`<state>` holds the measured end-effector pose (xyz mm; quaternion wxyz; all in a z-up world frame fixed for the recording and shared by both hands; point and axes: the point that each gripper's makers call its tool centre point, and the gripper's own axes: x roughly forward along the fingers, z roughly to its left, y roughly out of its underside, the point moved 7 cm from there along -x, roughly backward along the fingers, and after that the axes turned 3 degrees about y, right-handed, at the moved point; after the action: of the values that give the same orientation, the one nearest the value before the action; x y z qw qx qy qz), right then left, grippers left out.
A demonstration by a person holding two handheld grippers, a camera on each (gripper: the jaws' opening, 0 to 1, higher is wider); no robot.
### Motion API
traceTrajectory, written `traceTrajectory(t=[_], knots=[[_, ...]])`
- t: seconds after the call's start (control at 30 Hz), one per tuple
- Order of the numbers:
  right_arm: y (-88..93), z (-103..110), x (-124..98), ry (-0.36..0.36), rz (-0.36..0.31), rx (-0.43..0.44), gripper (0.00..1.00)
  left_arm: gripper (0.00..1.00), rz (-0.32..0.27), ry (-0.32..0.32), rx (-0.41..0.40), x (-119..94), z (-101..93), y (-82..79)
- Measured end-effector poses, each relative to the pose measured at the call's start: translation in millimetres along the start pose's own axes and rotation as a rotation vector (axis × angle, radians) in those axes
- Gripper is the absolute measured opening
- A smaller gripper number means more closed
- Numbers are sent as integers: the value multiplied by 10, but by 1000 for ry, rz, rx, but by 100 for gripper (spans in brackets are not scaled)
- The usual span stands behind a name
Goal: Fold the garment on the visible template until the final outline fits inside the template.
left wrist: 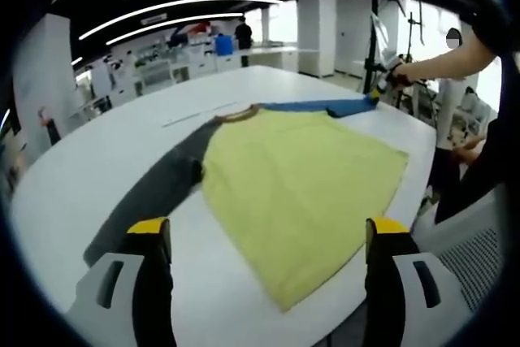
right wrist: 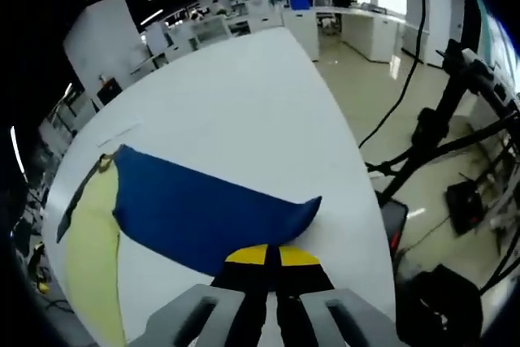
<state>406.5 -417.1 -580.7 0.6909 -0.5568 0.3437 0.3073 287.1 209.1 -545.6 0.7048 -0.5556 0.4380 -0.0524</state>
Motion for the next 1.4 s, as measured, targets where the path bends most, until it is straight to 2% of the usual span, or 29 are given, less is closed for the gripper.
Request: traceTrajectory(t=[0.27,0.73,1.4], knots=[[-62,201,-87,-32,-41,3,0,96,-4,14,9,4,-7,-23],[-243,525,-71,-94,-90,0,0,96,-4,24,9,24,-53,-18],[-482,1147,-145,-151,-127,-94,0,95,-4,36,4,48,-75,-41]])
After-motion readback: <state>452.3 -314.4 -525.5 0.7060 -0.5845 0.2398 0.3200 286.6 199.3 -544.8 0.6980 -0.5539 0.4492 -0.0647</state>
